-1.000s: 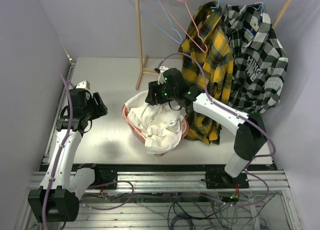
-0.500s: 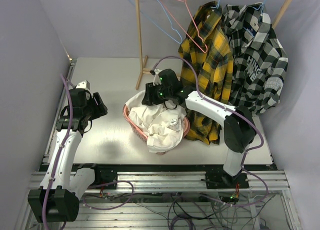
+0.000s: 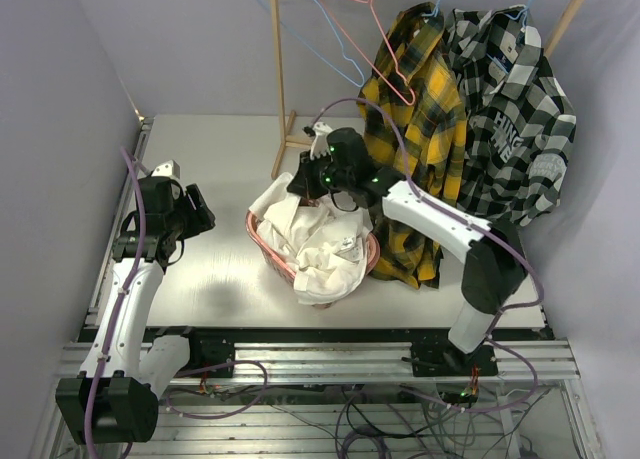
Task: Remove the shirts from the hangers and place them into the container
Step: Place the shirt in the bin.
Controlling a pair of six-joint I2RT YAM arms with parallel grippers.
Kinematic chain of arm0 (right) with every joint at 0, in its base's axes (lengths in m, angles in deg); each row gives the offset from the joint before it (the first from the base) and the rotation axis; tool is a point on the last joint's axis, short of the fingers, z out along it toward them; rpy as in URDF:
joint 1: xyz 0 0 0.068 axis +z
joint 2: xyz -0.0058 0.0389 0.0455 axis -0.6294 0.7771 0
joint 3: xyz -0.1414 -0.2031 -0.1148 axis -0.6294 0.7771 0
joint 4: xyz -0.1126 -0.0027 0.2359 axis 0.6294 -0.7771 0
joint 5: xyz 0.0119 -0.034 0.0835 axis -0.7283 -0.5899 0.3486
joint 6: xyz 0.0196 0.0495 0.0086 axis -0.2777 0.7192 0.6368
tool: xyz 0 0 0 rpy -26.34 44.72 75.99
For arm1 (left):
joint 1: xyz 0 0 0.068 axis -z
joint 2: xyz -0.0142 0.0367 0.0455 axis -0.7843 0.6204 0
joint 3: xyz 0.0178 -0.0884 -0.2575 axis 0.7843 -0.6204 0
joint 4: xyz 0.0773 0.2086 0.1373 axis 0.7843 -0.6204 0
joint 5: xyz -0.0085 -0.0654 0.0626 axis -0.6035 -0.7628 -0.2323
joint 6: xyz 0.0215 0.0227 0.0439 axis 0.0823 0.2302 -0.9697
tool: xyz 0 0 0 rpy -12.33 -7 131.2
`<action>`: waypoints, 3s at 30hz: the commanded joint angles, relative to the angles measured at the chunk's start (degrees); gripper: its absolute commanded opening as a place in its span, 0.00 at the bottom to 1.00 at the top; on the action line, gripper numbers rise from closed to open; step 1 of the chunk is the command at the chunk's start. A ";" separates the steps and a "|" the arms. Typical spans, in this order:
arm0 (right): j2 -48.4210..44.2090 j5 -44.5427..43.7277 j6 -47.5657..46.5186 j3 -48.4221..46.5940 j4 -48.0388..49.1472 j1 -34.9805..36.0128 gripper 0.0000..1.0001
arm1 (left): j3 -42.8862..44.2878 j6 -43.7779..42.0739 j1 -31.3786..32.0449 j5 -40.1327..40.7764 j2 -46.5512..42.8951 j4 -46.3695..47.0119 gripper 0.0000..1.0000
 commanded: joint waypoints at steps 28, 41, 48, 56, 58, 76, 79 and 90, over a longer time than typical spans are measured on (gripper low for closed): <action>-36.15 11.76 -12.81 5.10 6.20 0.71 0.01 | -0.55 -0.23 0.32 -0.04 -0.01 0.35 0.69; -32.88 18.13 -10.37 8.79 4.52 1.86 0.03 | -0.51 -0.31 0.32 -0.49 0.16 0.47 0.69; -23.95 2.43 -12.25 15.57 -4.20 9.26 0.02 | -0.62 -0.41 0.35 -1.13 0.23 0.69 0.69; -9.17 -13.18 -9.78 19.35 -5.99 12.71 0.02 | -0.66 -0.41 0.39 -1.24 0.25 0.71 0.69; -4.42 -13.94 -9.14 19.67 -4.87 12.86 0.02 | -0.66 -0.45 0.35 -1.17 0.21 0.65 0.69; 5.03 -15.10 -11.38 16.53 -2.04 16.49 0.06 | -0.55 -0.40 0.46 -1.01 0.29 0.61 0.69; 5.38 -15.53 -12.14 13.41 -3.40 16.54 0.10 | -0.52 -0.34 0.43 -0.78 0.23 0.52 0.70; 0.83 -20.48 -13.84 3.11 -10.52 16.54 0.44 | -0.51 -0.36 0.50 -0.92 0.14 0.52 0.71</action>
